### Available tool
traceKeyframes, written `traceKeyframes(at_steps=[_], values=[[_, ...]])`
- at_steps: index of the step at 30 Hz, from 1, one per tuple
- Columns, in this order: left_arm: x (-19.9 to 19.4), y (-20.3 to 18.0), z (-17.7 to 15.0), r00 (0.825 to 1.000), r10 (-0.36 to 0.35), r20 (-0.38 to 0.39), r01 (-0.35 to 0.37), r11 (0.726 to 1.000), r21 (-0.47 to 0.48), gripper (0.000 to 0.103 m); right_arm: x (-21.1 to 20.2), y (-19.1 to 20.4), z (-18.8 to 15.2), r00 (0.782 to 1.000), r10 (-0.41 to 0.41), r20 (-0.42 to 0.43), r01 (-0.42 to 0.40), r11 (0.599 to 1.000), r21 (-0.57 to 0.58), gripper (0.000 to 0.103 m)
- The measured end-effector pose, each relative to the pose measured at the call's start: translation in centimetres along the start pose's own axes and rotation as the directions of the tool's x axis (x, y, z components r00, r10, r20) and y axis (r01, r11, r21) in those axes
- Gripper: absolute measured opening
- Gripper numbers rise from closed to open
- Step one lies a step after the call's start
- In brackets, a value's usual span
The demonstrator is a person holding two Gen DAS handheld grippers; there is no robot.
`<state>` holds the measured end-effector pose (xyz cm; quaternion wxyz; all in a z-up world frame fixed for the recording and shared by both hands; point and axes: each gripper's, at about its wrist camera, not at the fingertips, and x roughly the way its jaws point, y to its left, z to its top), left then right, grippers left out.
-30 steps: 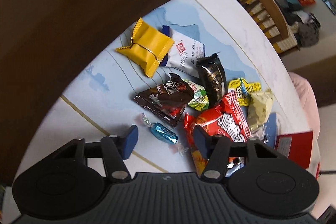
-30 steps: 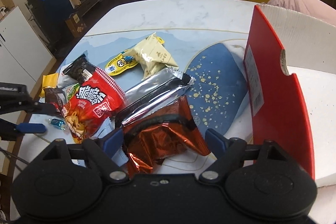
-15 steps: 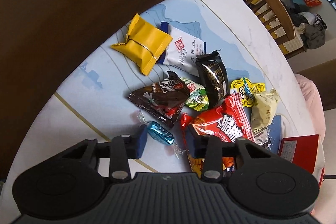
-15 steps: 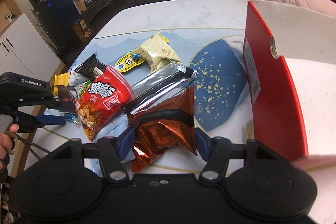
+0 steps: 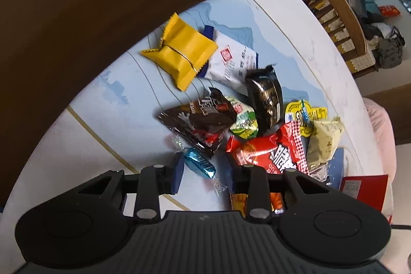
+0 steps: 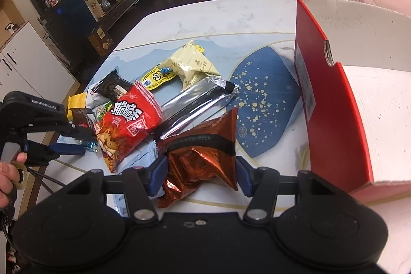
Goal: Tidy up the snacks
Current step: 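Grasp the copper foil bag with the right gripper while the left gripper grasps the blue candy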
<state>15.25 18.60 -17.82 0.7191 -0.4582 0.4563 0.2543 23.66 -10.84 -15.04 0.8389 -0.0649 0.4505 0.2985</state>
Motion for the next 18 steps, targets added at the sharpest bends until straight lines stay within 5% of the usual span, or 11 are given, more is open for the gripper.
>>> traceKeyframes(at_steps=[9,13,15,18], values=[[0.2,-0.4,-0.4,1.0,0.021,0.007,-0.022,0.998,0.061,0.015,0.8,-0.3,0.8,0.999,0.051,-0.014,-0.05,0.998,0.039,0.053],[-0.1,0.0,-0.7,1.0,0.005,0.008,-0.005,0.997,0.077,0.012,0.2,0.1,0.5,0.998,0.063,0.009,-0.063,0.998,0.017,0.034],[-0.2,0.2,-1.0,1.0,-0.004,0.006,0.004,0.996,0.084,0.011,-0.2,0.0,0.3,0.998,0.054,0.026,-0.055,0.998,0.036,0.015],[-0.6,0.6,-1.4,1.0,-0.015,0.003,0.014,0.995,0.097,0.009,-0.9,-0.1,0.0,0.998,0.048,0.045,-0.05,0.998,0.04,0.013]])
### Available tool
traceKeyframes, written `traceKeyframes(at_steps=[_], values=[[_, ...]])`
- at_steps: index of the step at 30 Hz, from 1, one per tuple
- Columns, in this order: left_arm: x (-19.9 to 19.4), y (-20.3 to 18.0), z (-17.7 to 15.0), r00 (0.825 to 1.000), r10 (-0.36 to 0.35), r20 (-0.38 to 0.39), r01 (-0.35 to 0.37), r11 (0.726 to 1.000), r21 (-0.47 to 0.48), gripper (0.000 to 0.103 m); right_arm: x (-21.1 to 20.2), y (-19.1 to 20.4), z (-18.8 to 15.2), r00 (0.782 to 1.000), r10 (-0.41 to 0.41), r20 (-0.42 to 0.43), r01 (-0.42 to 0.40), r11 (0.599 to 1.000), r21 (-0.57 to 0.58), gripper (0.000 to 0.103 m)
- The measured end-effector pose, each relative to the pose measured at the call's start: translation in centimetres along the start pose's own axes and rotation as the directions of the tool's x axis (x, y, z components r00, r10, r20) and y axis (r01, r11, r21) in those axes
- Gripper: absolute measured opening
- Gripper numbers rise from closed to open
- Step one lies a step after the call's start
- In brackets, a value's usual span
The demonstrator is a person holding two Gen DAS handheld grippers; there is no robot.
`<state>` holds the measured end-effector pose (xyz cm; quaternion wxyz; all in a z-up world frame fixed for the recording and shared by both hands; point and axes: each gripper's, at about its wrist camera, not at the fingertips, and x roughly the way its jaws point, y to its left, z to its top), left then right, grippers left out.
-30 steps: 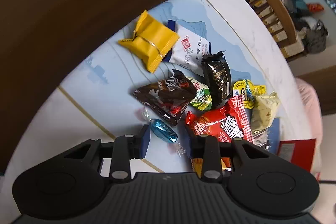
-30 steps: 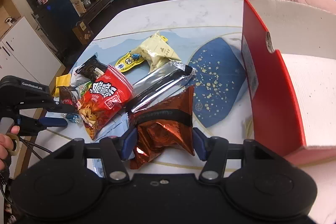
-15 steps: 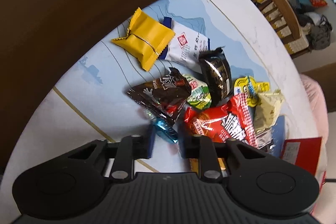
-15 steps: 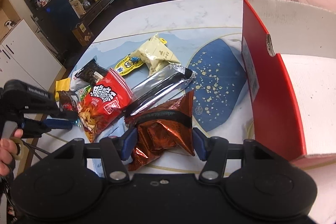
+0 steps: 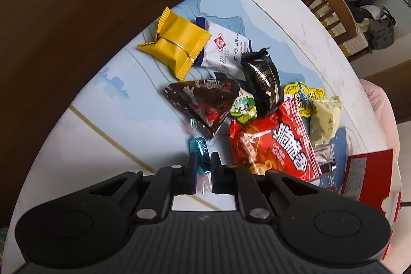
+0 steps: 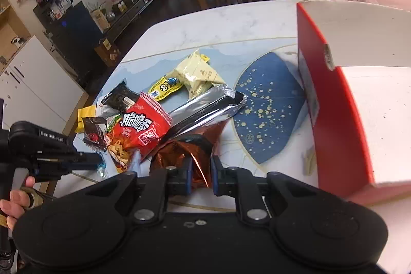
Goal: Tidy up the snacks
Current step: 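Grasp the copper foil bag with the right gripper while the left gripper grasps the blue candy, then carry the copper bag with the right gripper while the left gripper carries the candy over the box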
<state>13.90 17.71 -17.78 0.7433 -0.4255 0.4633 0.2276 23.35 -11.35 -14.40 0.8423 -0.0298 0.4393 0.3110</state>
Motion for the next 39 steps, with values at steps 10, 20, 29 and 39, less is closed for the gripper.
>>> traceKeyframes(at_steps=[10,20,29,39], values=[[-1.9,0.8,-1.6,1.0,-0.027,-0.008,0.027,0.998,0.051,0.006,-3.5,1.2,-1.3,0.991,-0.072,0.11,0.078,0.996,-0.052,0.007],[-3.4,0.9,-2.1,0.999,-0.051,0.006,0.05,0.992,0.119,0.006,-6.9,2.3,-3.3,0.978,-0.131,0.165,0.139,0.99,-0.038,0.007],[-2.3,-0.1,-1.8,1.0,-0.022,-0.016,0.024,0.987,0.157,0.027,-8.2,1.7,-5.3,0.972,-0.16,0.173,0.158,0.987,0.025,0.007],[-0.1,-2.7,-2.2,0.992,0.12,0.038,-0.125,0.955,0.268,0.027,-8.7,1.0,-6.0,0.967,-0.179,0.18,0.172,0.984,0.055,0.007]])
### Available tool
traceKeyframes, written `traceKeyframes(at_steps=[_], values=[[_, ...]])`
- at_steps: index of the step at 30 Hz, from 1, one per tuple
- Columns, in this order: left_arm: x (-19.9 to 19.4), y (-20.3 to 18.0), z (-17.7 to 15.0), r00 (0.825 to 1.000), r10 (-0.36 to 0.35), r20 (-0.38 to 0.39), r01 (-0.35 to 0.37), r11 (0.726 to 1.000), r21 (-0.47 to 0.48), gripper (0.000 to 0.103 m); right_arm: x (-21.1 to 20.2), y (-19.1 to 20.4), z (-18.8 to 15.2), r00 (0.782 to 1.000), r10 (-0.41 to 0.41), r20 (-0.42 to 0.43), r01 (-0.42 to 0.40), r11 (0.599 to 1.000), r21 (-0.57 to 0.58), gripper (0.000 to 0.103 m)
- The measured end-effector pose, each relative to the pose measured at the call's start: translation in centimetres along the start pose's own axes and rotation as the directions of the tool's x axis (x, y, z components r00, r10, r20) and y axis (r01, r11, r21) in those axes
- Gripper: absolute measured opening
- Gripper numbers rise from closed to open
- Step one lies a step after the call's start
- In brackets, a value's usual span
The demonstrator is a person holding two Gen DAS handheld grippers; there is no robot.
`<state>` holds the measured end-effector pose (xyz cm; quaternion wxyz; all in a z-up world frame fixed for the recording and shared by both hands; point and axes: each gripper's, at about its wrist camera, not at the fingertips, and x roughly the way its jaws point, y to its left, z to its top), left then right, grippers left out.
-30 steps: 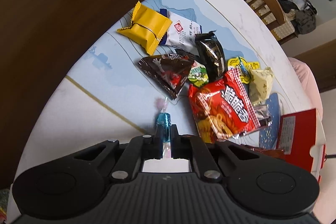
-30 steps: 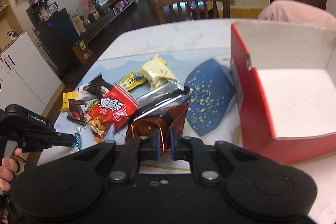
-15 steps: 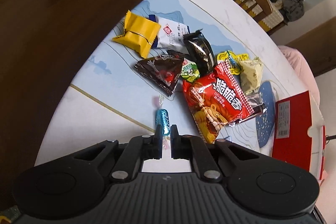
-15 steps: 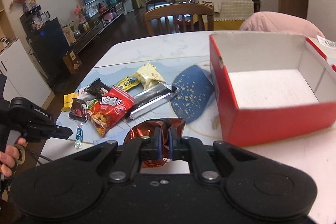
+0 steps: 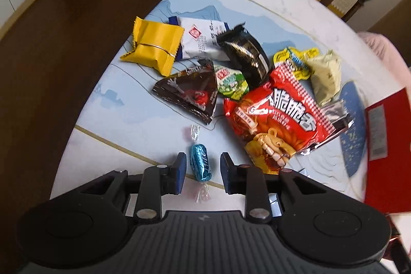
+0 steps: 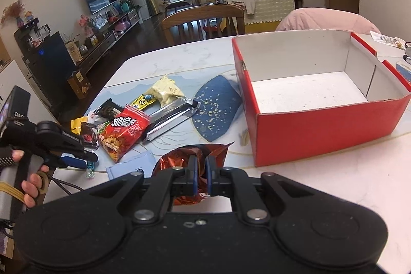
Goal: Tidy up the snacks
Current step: 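Carry the copper bag with the right gripper while the left gripper carries the candy over the box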
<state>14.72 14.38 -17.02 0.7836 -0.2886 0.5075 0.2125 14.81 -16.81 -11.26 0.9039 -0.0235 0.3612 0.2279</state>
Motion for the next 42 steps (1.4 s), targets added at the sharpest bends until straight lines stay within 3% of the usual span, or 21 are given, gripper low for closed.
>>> traceKeyframes(at_steps=[5,7,12,19,26,33,42], values=[[0.1,-0.9,-0.2,0.999,0.033,0.023,-0.034,0.999,0.042,0.026,0.0,-0.1,0.0,1.0,-0.004,0.005,0.004,1.0,0.002,0.007],[0.2,-1.0,-0.4,0.999,0.037,0.026,-0.038,0.998,0.048,0.013,0.0,-0.2,0.0,1.0,-0.006,0.007,0.006,1.0,0.003,0.007],[-0.1,-0.8,-0.8,0.998,0.035,0.046,-0.038,0.997,0.062,0.012,-0.3,-0.1,-0.3,1.0,-0.018,0.01,0.018,1.0,-0.003,0.007],[-2.9,0.5,-2.1,0.996,-0.064,0.057,0.062,0.997,0.035,0.012,-1.3,0.8,-0.2,0.999,-0.022,0.034,0.023,1.0,-0.021,0.007],[-7.8,-0.4,-3.2,0.98,-0.186,0.073,0.177,0.978,0.109,0.012,-3.6,1.1,0.6,0.996,-0.029,0.087,0.032,0.999,-0.031,0.007],[-12.3,-4.4,-3.2,0.955,-0.284,0.09,0.259,0.941,0.22,0.012,-5.7,-0.5,3.1,0.986,-0.043,0.158,0.047,0.999,-0.019,0.006],[-14.2,-14.5,-2.5,0.926,-0.371,0.073,0.319,0.87,0.376,0.012,-5.8,-6.5,7.2,0.973,-0.098,0.209,0.102,0.995,-0.005,0.006]])
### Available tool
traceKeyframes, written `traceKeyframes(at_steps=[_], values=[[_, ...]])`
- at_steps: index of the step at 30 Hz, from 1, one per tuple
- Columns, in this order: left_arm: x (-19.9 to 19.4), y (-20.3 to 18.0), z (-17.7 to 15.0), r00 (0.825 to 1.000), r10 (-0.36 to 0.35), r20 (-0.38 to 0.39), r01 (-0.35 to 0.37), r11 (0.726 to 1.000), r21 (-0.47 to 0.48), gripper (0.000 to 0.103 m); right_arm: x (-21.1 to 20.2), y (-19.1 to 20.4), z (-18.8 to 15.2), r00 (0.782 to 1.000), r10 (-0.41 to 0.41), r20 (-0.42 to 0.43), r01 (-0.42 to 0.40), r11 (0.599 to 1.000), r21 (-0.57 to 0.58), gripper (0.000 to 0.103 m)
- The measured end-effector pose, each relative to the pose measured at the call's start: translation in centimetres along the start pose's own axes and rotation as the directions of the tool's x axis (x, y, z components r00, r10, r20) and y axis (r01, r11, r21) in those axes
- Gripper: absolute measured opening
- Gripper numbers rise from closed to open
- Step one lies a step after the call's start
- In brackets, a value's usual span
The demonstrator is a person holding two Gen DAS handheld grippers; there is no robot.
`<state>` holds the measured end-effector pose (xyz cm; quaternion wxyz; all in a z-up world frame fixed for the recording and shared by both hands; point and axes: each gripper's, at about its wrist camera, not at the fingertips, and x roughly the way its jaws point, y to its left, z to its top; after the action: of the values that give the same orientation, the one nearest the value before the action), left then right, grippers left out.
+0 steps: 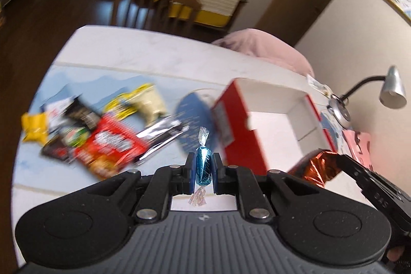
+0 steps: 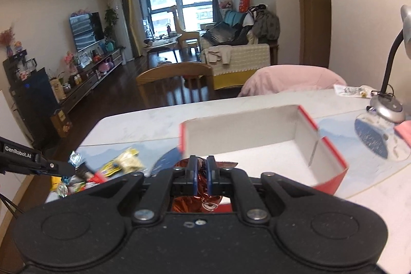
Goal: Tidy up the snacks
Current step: 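Carry the copper bag with the right gripper while the left gripper carries the candy over the box, then open the right gripper over the box while the left gripper releases the candy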
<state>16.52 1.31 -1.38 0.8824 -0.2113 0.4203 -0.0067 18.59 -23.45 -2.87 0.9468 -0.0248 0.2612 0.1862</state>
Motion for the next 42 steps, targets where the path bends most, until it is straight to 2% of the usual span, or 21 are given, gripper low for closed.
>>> traceKeyframes(at_steps=[6,12,16,24,31,37,42], values=[[5.0,-6.5,2.1,0.999,-0.023,-0.049,0.026,0.998,0.06,0.012,3.0,-5.0,1.6,1.0,-0.021,-0.017,0.021,1.0,0.003,0.006],[10.8,-11.2,2.9,0.992,-0.001,-0.127,0.013,0.995,0.096,0.012,6.4,-9.1,1.8,0.997,-0.02,-0.075,0.021,1.0,0.013,0.006],[13.9,-13.2,2.7,0.986,0.038,-0.164,-0.016,0.991,0.132,0.012,7.3,-10.8,1.3,0.993,0.028,-0.111,-0.026,0.999,0.024,0.007],[19.4,-15.2,0.5,0.954,0.155,-0.258,-0.096,0.969,0.226,0.012,8.8,-12.7,-0.3,0.978,0.097,-0.183,-0.091,0.995,0.041,0.007],[20.9,-15.3,0.1,0.941,0.184,-0.284,-0.119,0.966,0.231,0.012,9.7,-13.4,-0.7,0.967,0.139,-0.215,-0.129,0.99,0.062,0.008],[20.6,-15.0,0.0,0.946,0.153,-0.286,-0.1,0.977,0.191,0.014,10.2,-13.8,-0.8,0.962,0.144,-0.234,-0.131,0.989,0.069,0.008],[18.7,-14.7,-0.1,0.962,0.119,-0.247,-0.079,0.983,0.166,0.014,9.3,-13.5,-0.5,0.964,0.156,-0.216,-0.146,0.988,0.058,0.008]])
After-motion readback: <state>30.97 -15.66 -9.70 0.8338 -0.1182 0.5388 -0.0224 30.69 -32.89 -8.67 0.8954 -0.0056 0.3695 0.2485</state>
